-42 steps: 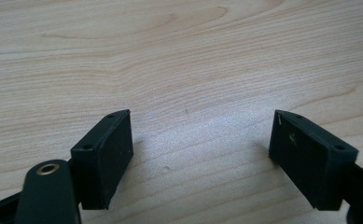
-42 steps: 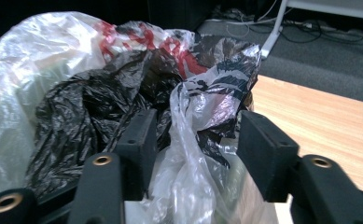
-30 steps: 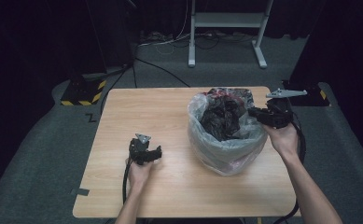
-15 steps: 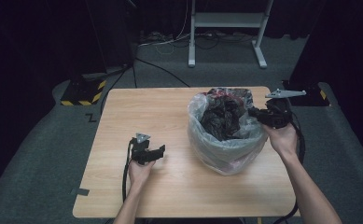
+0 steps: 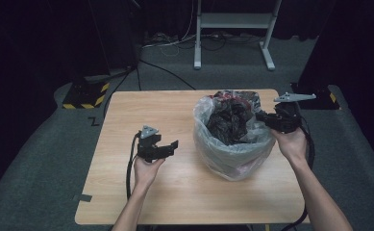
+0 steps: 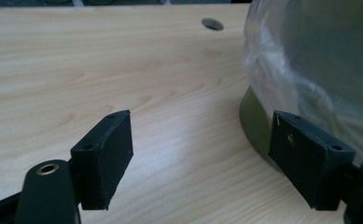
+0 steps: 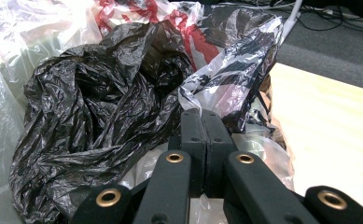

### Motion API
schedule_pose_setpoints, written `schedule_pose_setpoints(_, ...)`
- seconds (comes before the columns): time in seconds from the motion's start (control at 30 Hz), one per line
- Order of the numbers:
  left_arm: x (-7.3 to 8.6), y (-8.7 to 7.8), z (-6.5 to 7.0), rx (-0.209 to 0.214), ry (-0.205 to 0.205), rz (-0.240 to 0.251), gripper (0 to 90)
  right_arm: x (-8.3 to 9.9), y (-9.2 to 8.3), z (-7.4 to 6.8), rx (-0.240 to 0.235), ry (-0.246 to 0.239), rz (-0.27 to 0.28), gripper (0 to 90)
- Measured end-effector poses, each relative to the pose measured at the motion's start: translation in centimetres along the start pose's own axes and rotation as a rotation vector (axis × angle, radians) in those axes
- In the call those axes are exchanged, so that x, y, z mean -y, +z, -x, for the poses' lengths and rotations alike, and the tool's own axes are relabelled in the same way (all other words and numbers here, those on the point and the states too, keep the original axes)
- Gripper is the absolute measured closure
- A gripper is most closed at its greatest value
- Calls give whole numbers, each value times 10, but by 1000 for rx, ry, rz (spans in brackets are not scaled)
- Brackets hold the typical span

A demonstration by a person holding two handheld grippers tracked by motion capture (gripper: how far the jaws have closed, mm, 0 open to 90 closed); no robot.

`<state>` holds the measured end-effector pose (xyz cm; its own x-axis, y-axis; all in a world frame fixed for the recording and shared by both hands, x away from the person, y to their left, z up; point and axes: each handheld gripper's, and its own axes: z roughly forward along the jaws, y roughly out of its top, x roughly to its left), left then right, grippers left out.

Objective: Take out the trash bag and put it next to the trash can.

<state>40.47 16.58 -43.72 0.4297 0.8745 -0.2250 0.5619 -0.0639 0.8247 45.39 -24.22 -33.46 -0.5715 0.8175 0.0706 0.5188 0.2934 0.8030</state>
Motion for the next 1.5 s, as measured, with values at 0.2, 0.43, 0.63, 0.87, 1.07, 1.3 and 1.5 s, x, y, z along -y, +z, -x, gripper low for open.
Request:
schedule_pose_setpoints(0.2,-23,-6,9,75,-13,38,208,0,0,0,2,-3,-2,894)
schedule_pose_setpoints(0.43,-57,-15,27,161,15,75,200,0,1,0,4,-4,-5,893)
schedule_pose_setpoints(0.63,-77,-16,38,173,38,91,198,-1,1,-1,7,-9,-9,893)
schedule_pose_setpoints(0.87,-94,-7,52,179,58,87,200,-1,1,-1,8,-2,-8,893)
schedule_pose_setpoints(1.07,-107,4,62,165,71,69,233,-1,1,-1,6,-5,-12,893)
schedule_pose_setpoints(1.3,-117,19,74,98,122,35,321,-1,1,-1,8,-8,-16,893)
schedule_pose_setpoints(1.5,-119,26,82,40,178,26,566,-1,0,-1,7,-4,-19,893)
